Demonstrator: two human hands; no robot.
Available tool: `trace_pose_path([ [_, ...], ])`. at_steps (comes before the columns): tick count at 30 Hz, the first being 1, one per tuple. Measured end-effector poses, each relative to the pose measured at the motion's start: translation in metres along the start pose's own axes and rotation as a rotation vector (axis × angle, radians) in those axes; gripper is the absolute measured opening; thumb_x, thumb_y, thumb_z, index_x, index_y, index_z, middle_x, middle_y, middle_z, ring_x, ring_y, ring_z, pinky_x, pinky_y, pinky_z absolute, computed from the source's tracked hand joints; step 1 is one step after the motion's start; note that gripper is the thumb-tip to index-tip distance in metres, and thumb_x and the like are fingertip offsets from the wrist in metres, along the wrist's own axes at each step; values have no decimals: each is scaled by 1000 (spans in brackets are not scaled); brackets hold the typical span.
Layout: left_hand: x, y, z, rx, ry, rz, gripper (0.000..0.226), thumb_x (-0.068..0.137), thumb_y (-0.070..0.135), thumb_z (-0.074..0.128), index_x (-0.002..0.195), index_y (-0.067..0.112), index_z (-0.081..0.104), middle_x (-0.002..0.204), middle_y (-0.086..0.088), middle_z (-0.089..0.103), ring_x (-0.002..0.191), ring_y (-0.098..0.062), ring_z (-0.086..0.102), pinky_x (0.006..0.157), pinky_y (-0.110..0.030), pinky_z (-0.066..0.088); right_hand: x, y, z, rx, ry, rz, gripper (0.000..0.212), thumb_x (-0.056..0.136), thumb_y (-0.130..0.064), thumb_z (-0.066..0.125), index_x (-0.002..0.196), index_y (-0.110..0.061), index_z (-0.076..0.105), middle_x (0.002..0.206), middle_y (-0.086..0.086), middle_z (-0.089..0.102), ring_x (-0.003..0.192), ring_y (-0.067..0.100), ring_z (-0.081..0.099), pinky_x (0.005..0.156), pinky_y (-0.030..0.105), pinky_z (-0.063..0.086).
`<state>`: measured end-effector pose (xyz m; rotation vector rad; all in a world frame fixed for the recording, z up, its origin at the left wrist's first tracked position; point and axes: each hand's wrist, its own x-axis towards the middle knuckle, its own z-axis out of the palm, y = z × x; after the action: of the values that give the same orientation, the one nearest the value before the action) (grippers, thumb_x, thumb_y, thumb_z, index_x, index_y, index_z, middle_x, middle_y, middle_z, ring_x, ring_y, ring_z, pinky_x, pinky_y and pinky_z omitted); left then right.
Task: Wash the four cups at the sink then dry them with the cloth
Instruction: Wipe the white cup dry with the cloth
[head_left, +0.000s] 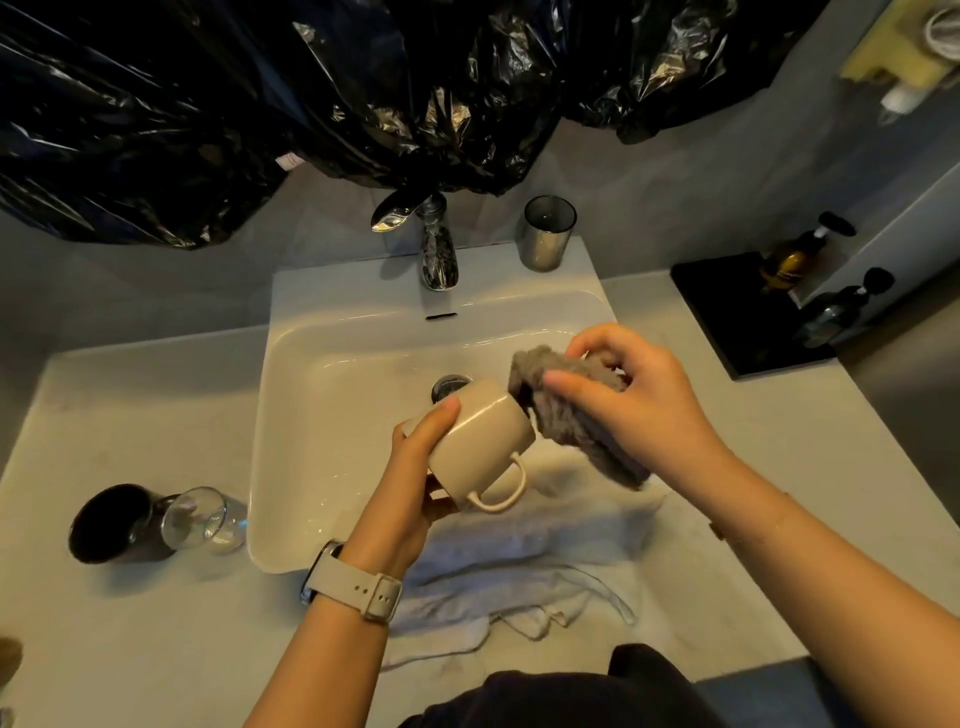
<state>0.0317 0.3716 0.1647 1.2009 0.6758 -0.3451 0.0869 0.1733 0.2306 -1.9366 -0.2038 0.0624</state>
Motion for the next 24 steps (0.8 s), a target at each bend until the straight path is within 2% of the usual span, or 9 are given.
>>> trace_pose_path([
  [2, 0, 0, 1, 3, -30, -13, 76, 67, 65, 69, 130, 24, 55, 122, -18, 64, 94, -31, 66, 66, -38, 55, -1, 6, 6, 287, 81, 48, 14, 79, -28, 73, 83, -20, 62, 77, -10, 63, 70, 4, 60, 60, 16, 47],
  [4, -2, 1, 6, -2, -57, -25, 78, 64, 65, 72, 129, 24, 56, 122, -19, 64, 94, -33, 67, 68, -42, 58, -5, 15, 15, 358, -29, 60, 17, 79, -34, 70, 82, -20, 61, 102, -1, 59, 88, 9, 60, 67, 14, 49],
  [6, -6, 4, 11, 17, -68, -35, 81, 62, 67, 72, 128, 23, 57, 123, -21, 64, 91, -32, 67, 67, -41, 57, -10, 24, 25, 320, -173, -4, 17, 82, -35, 72, 84, -23, 60, 125, 0, 53, 114, 8, 55, 90, 18, 48],
  [10, -19, 8, 24, 91, -52, 31, 72, 71, 63, 70, 126, 19, 52, 116, -15, 65, 85, -22, 68, 53, -30, 52, -16, 34, 34, 312, -221, -96, 38, 85, -31, 65, 120, -23, 53, 141, -4, 49, 128, 11, 50, 105, 30, 44],
  [13, -27, 11, 34, 161, 37, 260, 53, 80, 53, 71, 112, 22, 43, 109, -7, 60, 86, -18, 66, 55, -30, 50, -16, 28, 39, 503, -153, 100, 46, 87, -28, 62, 133, -22, 54, 128, -2, 63, 118, 13, 60, 98, 28, 49],
  [16, -32, 10, 38, 325, 71, 449, 54, 63, 66, 68, 99, 37, 39, 111, -7, 57, 95, -27, 64, 69, -43, 55, -6, 16, 37, 815, -205, 536, 31, 85, -33, 66, 109, -13, 67, 100, 11, 71, 87, 22, 70, 73, 33, 56],
  [18, -33, 5, 38, 476, 76, 525, 54, 63, 69, 65, 101, 42, 38, 114, -1, 54, 98, -25, 61, 74, -46, 55, 2, 5, 28, 804, -334, 740, 21, 85, -33, 64, 90, -13, 68, 81, 10, 66, 69, 22, 64, 62, 31, 54],
  [21, -28, 1, 37, 511, 67, 592, 54, 66, 68, 60, 105, 35, 41, 113, 0, 54, 99, -19, 59, 77, -39, 53, 4, 7, 29, 768, -374, 816, 22, 85, -36, 63, 83, -15, 68, 76, 10, 64, 66, 23, 61, 63, 33, 52],
  [24, -17, 5, 35, 345, 39, 453, 46, 70, 63, 60, 100, 31, 46, 105, -3, 59, 89, -19, 62, 66, -33, 52, -11, 22, 46, 757, -171, 638, 30, 87, -37, 65, 103, -12, 67, 94, 11, 71, 83, 24, 67, 74, 36, 56],
])
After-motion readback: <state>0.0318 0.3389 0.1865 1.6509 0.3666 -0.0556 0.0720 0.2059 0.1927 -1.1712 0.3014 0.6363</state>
